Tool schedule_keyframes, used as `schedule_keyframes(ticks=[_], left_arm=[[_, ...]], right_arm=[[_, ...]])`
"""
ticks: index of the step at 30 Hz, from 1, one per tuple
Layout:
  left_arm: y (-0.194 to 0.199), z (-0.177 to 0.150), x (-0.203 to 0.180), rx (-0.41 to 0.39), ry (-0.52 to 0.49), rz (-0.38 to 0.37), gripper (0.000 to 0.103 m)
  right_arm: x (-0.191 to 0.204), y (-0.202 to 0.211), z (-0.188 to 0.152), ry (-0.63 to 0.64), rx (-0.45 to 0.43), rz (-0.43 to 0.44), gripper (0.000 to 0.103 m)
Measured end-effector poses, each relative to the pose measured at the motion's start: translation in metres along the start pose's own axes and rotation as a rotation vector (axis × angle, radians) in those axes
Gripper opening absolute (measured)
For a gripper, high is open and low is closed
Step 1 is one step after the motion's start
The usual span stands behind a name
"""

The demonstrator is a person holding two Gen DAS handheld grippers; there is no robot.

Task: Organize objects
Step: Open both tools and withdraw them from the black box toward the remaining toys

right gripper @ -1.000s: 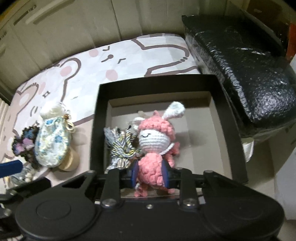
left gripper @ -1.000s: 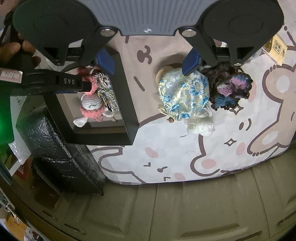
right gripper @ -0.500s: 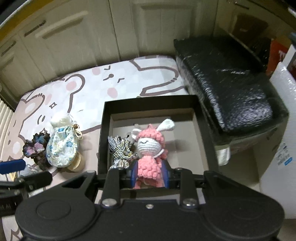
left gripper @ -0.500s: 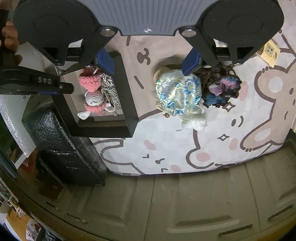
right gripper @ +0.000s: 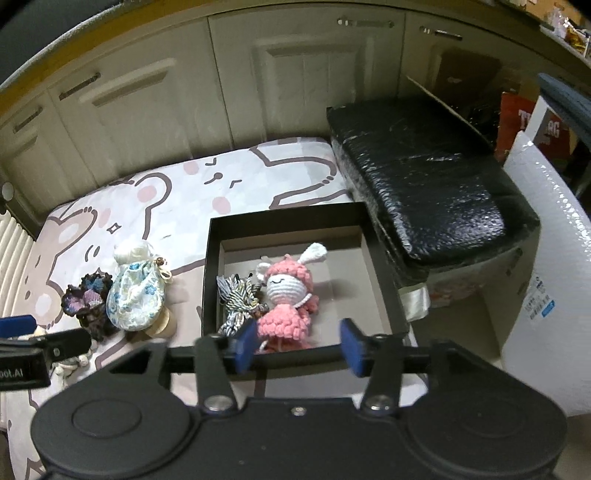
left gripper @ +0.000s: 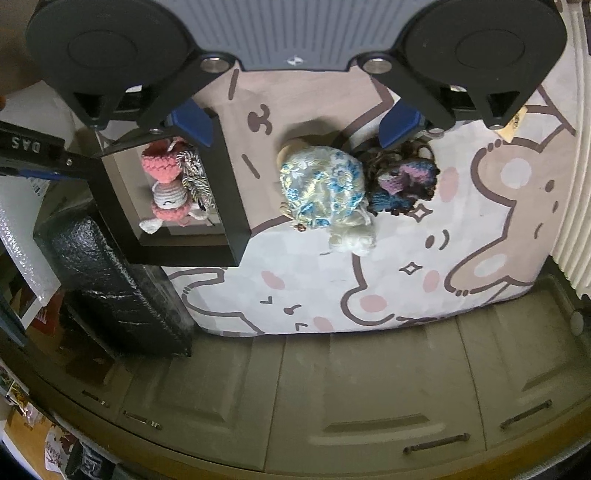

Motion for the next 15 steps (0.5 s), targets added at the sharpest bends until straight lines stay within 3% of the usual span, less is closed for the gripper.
schedule_keyframes(ticks=[2, 8, 10, 15], left_arm=[[0.002, -0.002, 0.002, -0.003, 0.008, 0.003, 0.100], [0.006, -0.003, 0.006, -0.015, 0.008, 0.021, 0.103], [0.007, -0.004, 0.005, -0.018, 0.008, 0.025, 0.103], [0.011, -0.004, 0.001, -0.025, -0.010, 0.022, 0.103]], right_arm=[[-0.002, 0.004, -0.004, 0.013, -0.009, -0.021, 0.068], [-0.009, 0.015, -0.010, -0.013, -0.035, -0.039, 0.085], [-0.011, 0.019, -0.011, -0.023, -0.043, -0.042, 0.096], [-0.011, 0.023, -0.013, -0.028, -0.047, -0.039, 0.099]])
Point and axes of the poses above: each gripper's, at about its wrist camera, not at the fingertips, and y roughly against the way its jaws point, x to its left, z to its top, the point moved 8 cm from there along -y, roughly the way its jaws point, and after that the axes turned 14 degrees about -z, right-handed, at the moved point
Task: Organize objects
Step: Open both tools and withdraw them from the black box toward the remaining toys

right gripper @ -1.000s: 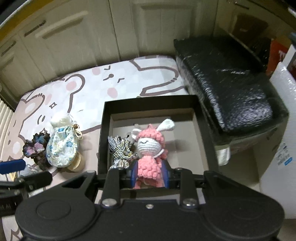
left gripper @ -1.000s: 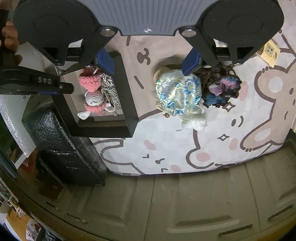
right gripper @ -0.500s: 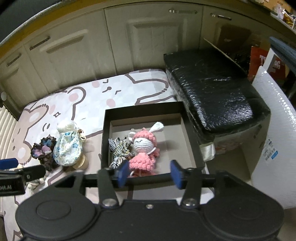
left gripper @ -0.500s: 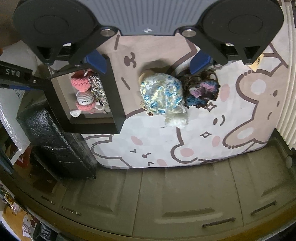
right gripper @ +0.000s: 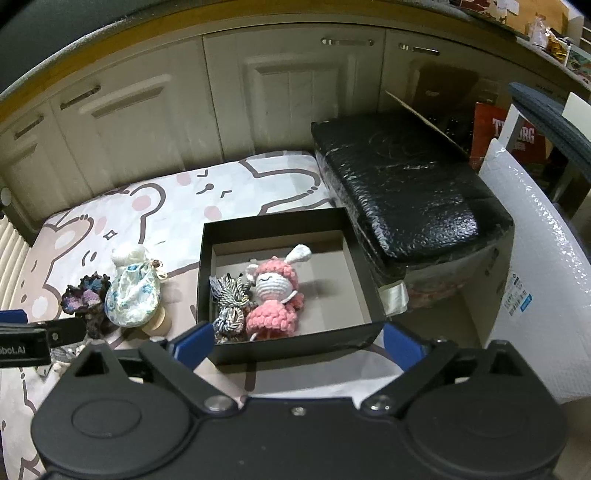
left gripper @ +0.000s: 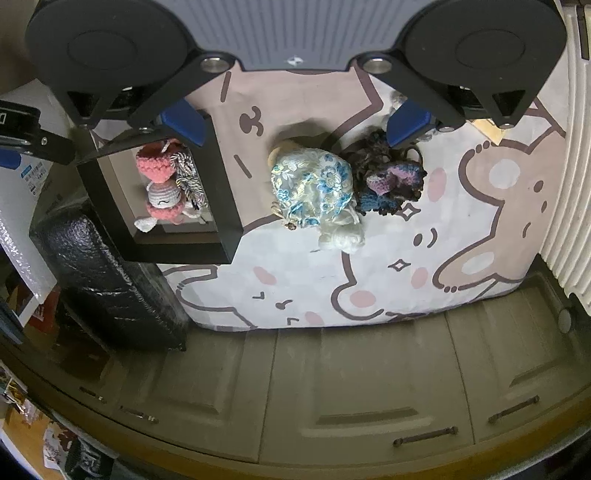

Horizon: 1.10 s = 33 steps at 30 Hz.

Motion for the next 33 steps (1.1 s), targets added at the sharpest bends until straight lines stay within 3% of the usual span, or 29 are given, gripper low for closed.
schedule_keyframes(ticks=[14, 15, 18, 33], left_arm=[[0.015, 0.002, 0.013, -0.029, 0.041, 0.005, 0.103], [0.016, 0.002, 0.013, -0.005, -0.023, -0.024, 0.103], [0.020, 0.004, 0.020, -0.016, -0.006, -0.026, 0.103], [0.046, 0.011, 0.077, -0.064, 0.043, 0.041, 0.103]], right_arm=[[-0.003, 0.004, 0.000, -0.030, -0.002, -0.028, 0.103], [-0.002, 0.004, 0.000, -0.031, 0.001, -0.023, 0.103], [0.002, 0.003, 0.002, -0.035, -0.002, -0.014, 0.103], [0.056, 0.007, 0.016, -0.027, -0.043, 0.059, 0.103]])
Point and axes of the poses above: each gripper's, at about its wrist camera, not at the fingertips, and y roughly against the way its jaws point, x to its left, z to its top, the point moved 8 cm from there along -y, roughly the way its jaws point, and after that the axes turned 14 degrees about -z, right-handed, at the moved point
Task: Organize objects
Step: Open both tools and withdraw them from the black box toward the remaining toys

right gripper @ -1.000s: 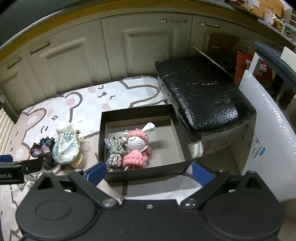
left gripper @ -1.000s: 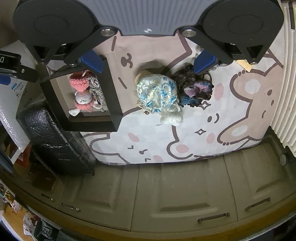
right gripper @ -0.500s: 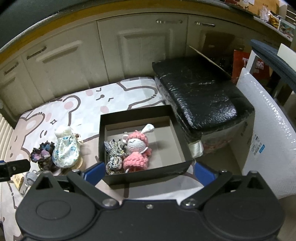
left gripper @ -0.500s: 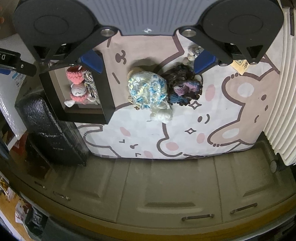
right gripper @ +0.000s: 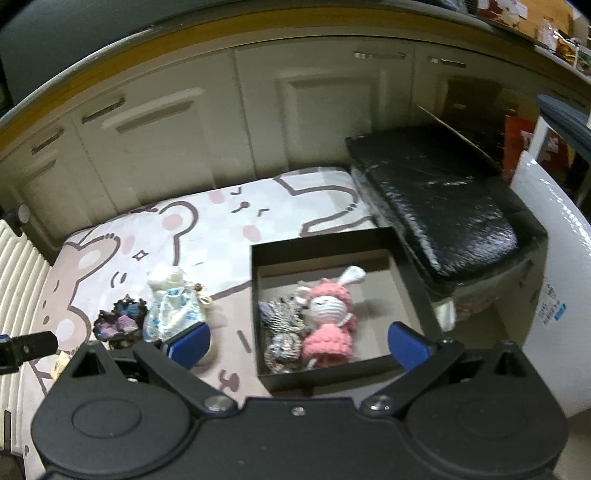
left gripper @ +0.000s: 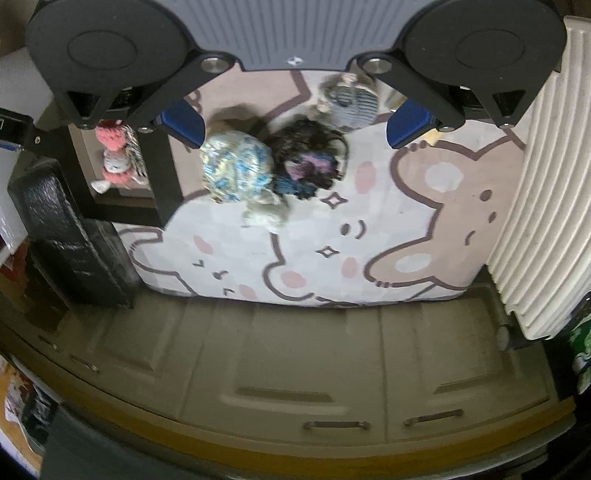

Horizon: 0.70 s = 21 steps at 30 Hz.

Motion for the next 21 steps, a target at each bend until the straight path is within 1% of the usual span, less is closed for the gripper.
schedule_keyframes(ticks=[8, 13, 21], left_arm=[[0.013, 0.010, 0.036, -0.036, 0.044, 0.030, 0.103], [0.017, 0.013, 0.053, -0.051, 0.060, 0.043, 0.103], [0.022, 0.018, 0.073, -0.090, 0.032, 0.096, 0.103]], right_arm=[[0.040, 0.002, 0.010, 0.045, -0.024, 0.045, 0.103], [0.066, 0.003, 0.014, 0.080, -0.038, 0.052, 0.103], [0.099, 0.007, 0.022, 0.123, -0.081, 0.072, 0.103]])
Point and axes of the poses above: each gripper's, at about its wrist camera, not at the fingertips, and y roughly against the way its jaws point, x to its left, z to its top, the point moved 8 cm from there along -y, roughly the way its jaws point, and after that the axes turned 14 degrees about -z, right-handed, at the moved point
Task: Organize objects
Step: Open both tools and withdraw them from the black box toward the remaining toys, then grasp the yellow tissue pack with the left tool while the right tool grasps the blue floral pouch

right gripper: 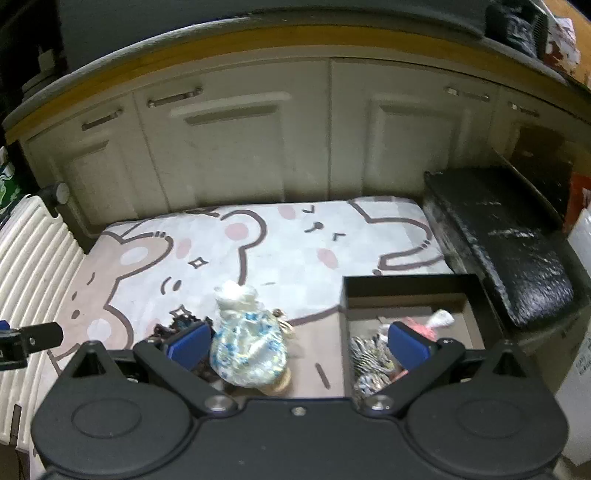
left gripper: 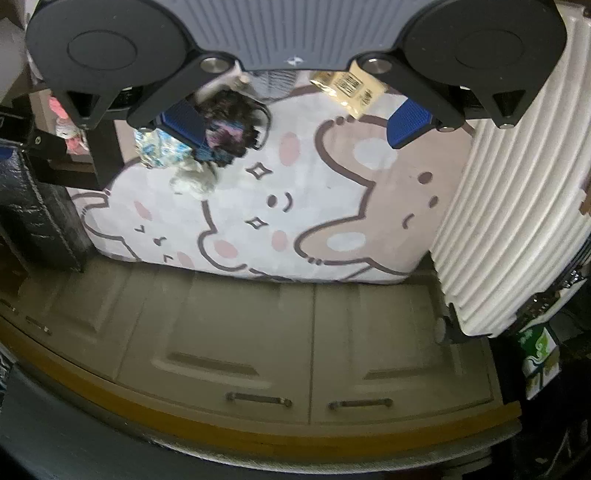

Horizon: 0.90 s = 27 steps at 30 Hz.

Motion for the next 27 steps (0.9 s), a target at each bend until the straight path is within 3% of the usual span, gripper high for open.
schedule_keyframes(ticks=[8, 12, 21, 27], left_arm=[[0.001, 0.002, 0.038, -0.035, 0.013, 0.066, 0.103], [0.000, 0.001, 0.057, -0.044, 0.076, 0.088, 0.103], [-0.025, -0.012, 0.083, 0.032, 0.209, 0.122, 0.103], [-0.043, -0.017, 0.097, 0.064, 0.211, 0.133, 0.103]], right_arm=[[0.026, -0.006, 0.014, 0.061, -0.026, -0.032, 0.103], [0.039, -0.011, 0.022, 0.079, -0.021, -0.022, 0.103], [0.066, -0.029, 0.031, 0.067, -0.008, 0.021, 0.103], [0.070, -0.052, 0.015, 0.052, 0.041, 0.037, 0.103]])
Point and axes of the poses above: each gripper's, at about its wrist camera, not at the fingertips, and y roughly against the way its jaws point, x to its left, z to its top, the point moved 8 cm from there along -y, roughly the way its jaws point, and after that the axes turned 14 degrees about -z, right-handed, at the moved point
